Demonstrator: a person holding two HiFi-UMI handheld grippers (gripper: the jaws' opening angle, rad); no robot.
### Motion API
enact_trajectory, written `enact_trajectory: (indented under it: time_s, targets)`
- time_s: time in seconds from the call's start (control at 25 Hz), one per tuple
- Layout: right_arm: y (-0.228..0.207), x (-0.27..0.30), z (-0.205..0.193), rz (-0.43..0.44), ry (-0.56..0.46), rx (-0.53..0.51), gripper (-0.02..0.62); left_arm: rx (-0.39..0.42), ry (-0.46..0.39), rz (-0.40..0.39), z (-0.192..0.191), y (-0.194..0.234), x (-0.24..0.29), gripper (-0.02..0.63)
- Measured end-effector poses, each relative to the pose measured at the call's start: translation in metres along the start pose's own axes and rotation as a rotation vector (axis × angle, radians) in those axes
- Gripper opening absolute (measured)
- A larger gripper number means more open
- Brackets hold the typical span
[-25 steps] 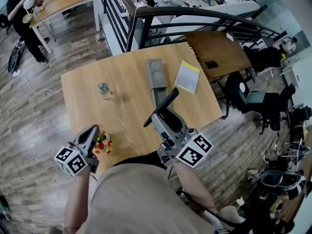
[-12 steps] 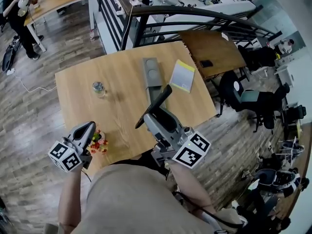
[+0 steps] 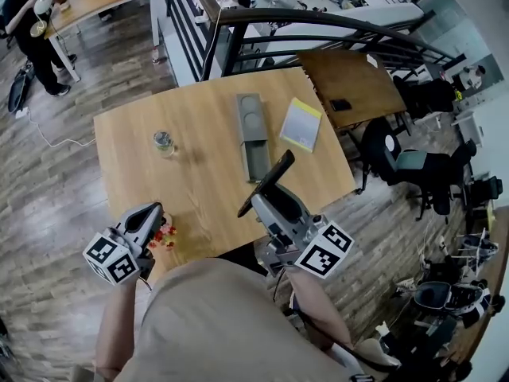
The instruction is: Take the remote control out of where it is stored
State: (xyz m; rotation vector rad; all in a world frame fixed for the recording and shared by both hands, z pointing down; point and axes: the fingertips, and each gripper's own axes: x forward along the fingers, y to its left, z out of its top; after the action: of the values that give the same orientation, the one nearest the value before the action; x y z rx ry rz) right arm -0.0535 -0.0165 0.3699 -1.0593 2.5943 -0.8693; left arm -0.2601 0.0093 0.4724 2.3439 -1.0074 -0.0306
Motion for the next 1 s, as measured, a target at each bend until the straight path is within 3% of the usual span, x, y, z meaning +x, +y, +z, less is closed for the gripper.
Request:
enact_trajectory:
  time_s: [0.12,0.24,0.32,0.6,0.84,1.0]
  targets:
    - [-0.001,-0.002,0.000,0.006,-0.010,0.013,0.179,0.005,-0.024,-0.051,0.003,-0.008,-0.003,0.000]
    - [0.006,0.003,0.000,0.033,-0.022,0.030,0.179,0.081,-0.034,-0.148,0.001,-0.033,-0.004,0.000]
    - [0.013,0.006,0.000,0.051,-0.035,0.025,0.179,0.108,-0.037,-0.170,-0.002,-0.037,-0.004,0.001]
    - [0.036,0.022,-0.007,0.116,-0.003,-0.017,0.179,0.001,-0.057,-0.082,0.000,-0.016,0.001,0.000]
    - [0.059,0.046,-0.023,0.189,0.081,-0.030,0.179,0.034,-0.012,-0.025,-0.006,-0.014,0.008,0.000]
    - [0.049,0.030,-0.012,0.090,0.094,-0.113,0.179,0.008,0.003,-0.011,-0.010,-0.017,-0.004,0.000]
